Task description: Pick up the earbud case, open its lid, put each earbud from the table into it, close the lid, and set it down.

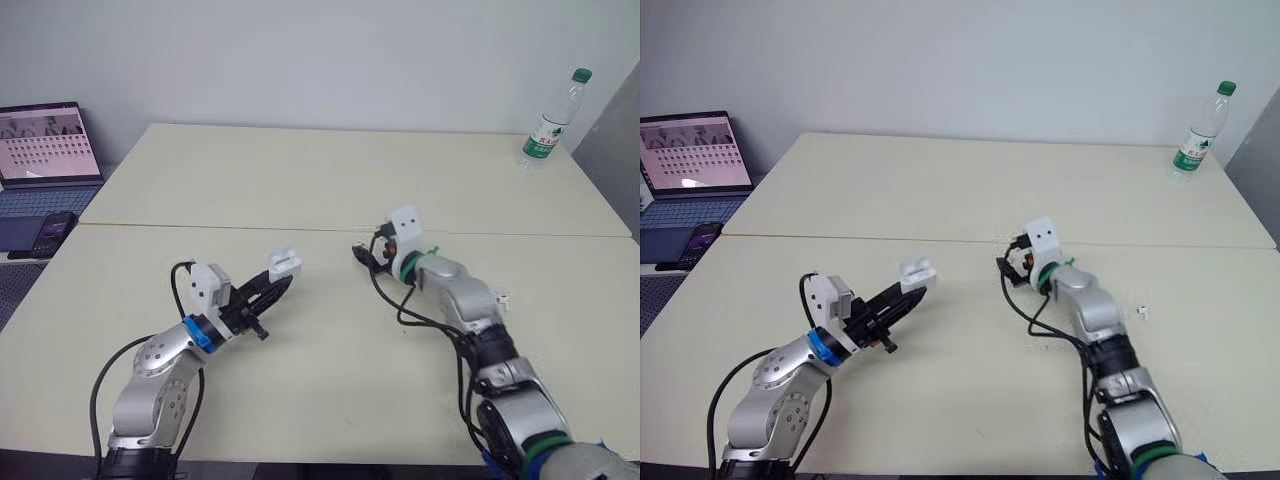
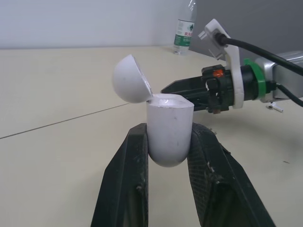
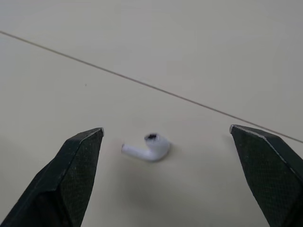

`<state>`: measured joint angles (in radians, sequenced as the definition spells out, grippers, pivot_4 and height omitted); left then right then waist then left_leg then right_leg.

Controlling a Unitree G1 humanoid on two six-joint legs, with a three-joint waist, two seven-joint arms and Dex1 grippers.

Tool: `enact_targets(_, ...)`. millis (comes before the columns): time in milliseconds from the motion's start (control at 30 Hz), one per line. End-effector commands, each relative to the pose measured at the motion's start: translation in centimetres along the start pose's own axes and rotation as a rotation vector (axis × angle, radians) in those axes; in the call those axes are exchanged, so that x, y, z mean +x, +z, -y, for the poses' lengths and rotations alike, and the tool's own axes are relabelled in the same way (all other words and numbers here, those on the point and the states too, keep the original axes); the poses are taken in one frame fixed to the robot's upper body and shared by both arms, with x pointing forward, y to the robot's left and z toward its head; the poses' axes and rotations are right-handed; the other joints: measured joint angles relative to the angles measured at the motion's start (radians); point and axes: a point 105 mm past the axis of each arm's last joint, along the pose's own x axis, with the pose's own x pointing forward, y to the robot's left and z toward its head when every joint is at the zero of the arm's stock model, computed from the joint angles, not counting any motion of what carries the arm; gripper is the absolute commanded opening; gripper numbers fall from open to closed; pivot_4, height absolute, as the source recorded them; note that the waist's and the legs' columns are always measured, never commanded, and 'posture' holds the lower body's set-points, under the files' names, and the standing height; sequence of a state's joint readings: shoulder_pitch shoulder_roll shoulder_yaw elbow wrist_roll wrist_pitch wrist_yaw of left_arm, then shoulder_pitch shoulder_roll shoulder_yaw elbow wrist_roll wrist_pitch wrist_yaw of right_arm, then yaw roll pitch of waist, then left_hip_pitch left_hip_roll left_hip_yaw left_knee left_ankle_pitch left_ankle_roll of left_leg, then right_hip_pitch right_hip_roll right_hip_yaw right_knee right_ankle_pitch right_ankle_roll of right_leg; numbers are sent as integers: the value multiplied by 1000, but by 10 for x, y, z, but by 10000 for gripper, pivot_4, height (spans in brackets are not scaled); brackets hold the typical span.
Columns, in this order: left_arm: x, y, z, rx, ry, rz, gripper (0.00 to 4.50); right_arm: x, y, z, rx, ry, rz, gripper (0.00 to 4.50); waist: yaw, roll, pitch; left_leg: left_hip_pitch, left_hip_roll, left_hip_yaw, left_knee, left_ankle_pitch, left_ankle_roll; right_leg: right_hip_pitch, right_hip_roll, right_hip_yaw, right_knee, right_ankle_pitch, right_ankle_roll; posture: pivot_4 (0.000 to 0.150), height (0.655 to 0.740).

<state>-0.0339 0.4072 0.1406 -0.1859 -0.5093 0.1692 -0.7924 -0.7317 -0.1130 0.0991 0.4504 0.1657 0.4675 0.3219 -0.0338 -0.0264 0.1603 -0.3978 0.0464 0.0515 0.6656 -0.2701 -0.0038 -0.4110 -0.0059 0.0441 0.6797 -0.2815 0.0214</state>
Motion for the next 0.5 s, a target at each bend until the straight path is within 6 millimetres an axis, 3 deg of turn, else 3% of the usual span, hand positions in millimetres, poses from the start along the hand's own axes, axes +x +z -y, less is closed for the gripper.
enact_targets(33, -3, 17, -2, 41, 18, 51, 7651, 12, 4, 0, 5, -16, 31, 44723, -1, 0, 0, 0, 0, 0, 0, 0, 0, 0, -2, 0, 0, 0, 0, 1500, 7362)
enact_targets(133, -4, 18, -2, 45, 27, 52, 7651, 18, -4, -3, -7, -8, -1, 44723, -1, 0, 0, 0, 0, -1, 0, 0, 0, 0, -2, -1, 0, 0, 0, 1500, 7362)
enact_targets(233, -5, 18, -2, 48, 34, 50, 7651, 20, -11, -6, -10, 6, -25, 39059, -2, 0, 0, 0, 0, 0, 0, 0, 0, 0, -4, 0, 1, 0, 0, 1500, 7362)
enact_targets(467, -5, 18, -2, 52, 35, 47, 7651, 20, -13, -10, -22, 18, -23, 14041, -3, 0, 0, 1, 0, 0, 0, 0, 0, 0, -4, -1, 1, 0, -1, 1500, 7362)
enact_targets(500, -4, 18, -2, 52, 33, 47, 7651, 19, -13, -9, -22, 17, -21, 12107, -4, 0, 0, 1, 0, 0, -1, 0, 0, 0, -4, 0, 1, 0, -1, 1500, 7362)
